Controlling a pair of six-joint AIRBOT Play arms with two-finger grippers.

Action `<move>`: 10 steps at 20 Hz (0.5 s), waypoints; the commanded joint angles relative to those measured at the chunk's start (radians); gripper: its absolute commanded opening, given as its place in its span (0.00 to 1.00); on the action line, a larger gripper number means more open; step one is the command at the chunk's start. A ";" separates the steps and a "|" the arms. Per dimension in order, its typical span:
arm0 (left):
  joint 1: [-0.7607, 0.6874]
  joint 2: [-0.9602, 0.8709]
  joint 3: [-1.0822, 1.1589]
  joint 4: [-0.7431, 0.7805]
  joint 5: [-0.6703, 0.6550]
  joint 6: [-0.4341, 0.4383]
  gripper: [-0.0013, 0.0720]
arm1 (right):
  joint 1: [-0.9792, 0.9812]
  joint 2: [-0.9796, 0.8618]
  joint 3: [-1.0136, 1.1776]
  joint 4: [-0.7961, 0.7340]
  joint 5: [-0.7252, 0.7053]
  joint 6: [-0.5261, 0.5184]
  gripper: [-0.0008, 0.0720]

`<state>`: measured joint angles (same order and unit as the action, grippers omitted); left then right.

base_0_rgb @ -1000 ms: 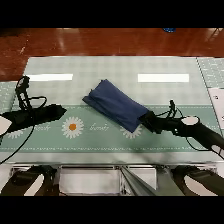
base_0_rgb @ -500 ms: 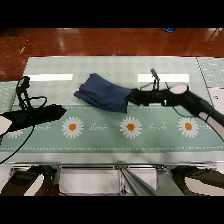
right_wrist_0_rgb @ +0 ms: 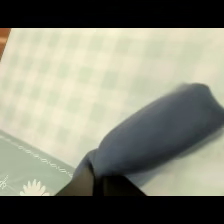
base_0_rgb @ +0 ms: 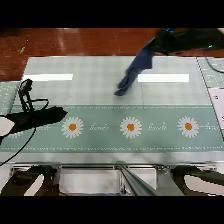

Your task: Fold the shirts.

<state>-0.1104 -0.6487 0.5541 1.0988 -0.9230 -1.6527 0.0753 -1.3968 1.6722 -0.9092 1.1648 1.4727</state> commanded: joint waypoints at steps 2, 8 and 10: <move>0.000 0.000 -0.056 0.000 -0.001 0.001 0.04 | -0.222 0.000 0.182 -0.042 0.192 0.060 0.05; 0.000 0.000 -0.072 0.000 0.000 0.001 0.04 | -0.545 0.003 0.213 0.017 0.404 0.077 0.05; 0.000 0.000 -0.072 0.000 0.000 0.001 0.04 | -0.631 0.003 0.213 0.013 0.496 0.080 0.05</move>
<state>-0.1104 -0.6487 0.4858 1.0988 -0.9234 -1.6516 -0.4259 -1.3945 1.8748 -0.9081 1.5173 1.5440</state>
